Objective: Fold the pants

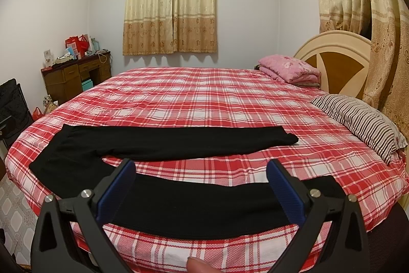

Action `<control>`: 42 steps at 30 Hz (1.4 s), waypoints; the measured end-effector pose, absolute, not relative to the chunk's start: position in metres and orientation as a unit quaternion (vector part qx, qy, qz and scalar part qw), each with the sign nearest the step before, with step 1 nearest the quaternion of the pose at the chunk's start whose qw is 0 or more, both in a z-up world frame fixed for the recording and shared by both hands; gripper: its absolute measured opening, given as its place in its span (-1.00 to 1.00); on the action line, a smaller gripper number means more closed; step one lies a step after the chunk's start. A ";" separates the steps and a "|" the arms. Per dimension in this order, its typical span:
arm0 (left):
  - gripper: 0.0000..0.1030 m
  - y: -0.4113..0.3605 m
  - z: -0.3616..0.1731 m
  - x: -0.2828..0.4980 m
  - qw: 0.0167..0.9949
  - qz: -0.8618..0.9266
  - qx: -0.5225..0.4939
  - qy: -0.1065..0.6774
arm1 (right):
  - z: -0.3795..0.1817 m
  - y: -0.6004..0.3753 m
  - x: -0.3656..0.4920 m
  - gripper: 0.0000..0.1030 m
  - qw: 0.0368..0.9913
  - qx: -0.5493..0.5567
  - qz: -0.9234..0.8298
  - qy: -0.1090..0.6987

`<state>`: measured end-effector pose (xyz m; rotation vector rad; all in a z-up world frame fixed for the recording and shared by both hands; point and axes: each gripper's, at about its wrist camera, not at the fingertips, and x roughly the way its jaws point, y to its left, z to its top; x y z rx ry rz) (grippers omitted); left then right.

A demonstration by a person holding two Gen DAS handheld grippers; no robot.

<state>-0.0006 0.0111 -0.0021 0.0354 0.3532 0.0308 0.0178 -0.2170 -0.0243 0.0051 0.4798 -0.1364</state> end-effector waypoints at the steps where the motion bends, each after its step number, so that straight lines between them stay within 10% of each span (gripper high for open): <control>1: 0.98 0.011 -0.002 -0.001 0.984 0.015 0.018 0.176 | -0.024 -0.217 0.018 1.00 0.969 0.002 -0.067 0.237; 42: 0.98 0.089 -0.059 0.112 0.970 0.061 0.026 0.233 | -0.059 -0.227 0.044 1.00 0.956 -0.009 -0.059 0.287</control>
